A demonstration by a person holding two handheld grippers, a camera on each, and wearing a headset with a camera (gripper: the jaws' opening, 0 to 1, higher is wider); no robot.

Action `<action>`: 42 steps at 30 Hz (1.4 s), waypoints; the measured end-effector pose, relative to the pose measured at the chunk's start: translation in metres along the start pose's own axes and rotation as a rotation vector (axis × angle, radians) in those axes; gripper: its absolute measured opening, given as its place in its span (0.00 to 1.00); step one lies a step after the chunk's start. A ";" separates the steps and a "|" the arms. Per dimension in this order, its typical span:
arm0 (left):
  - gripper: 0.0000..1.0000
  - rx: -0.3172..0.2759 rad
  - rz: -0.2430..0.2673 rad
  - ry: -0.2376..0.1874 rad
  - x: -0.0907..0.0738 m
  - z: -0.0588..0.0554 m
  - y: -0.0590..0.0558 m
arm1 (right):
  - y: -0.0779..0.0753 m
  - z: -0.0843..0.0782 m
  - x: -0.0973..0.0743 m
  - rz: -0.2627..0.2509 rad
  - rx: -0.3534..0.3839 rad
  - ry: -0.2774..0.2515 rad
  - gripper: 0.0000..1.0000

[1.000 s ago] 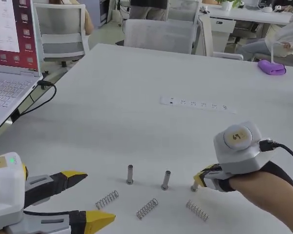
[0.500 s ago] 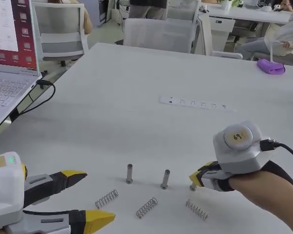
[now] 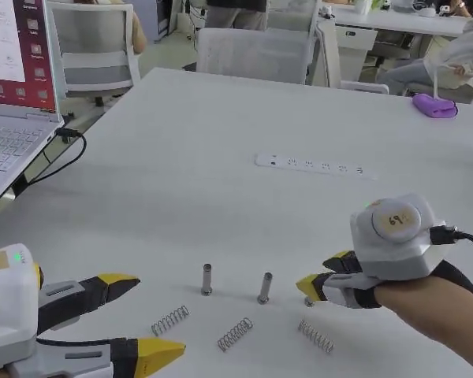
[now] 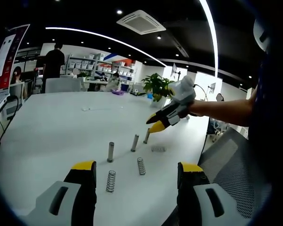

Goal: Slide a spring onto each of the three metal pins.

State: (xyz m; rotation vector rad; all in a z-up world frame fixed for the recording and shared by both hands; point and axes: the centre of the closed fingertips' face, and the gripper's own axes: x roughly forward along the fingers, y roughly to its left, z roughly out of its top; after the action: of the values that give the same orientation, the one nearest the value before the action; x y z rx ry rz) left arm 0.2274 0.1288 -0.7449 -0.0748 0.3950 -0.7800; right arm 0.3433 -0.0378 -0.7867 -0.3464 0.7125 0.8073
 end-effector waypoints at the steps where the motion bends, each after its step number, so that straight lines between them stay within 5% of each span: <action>1: 0.66 -0.001 -0.001 -0.002 0.000 0.000 0.000 | 0.000 0.001 0.000 -0.002 -0.006 -0.005 0.35; 15: 0.67 -0.002 -0.001 -0.003 0.002 0.003 -0.001 | 0.000 0.001 -0.020 -0.005 -0.040 -0.045 0.40; 32: 0.67 -0.002 0.000 -0.005 0.003 0.005 -0.002 | 0.003 -0.033 -0.039 -0.004 -0.045 -0.008 0.38; 42: 0.67 -0.002 0.000 -0.006 0.002 0.004 -0.002 | 0.015 -0.052 -0.034 0.025 -0.042 0.034 0.37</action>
State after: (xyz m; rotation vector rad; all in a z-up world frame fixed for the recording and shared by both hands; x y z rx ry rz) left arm 0.2291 0.1256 -0.7410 -0.0786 0.3902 -0.7792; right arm 0.2929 -0.0742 -0.8009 -0.3906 0.7341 0.8428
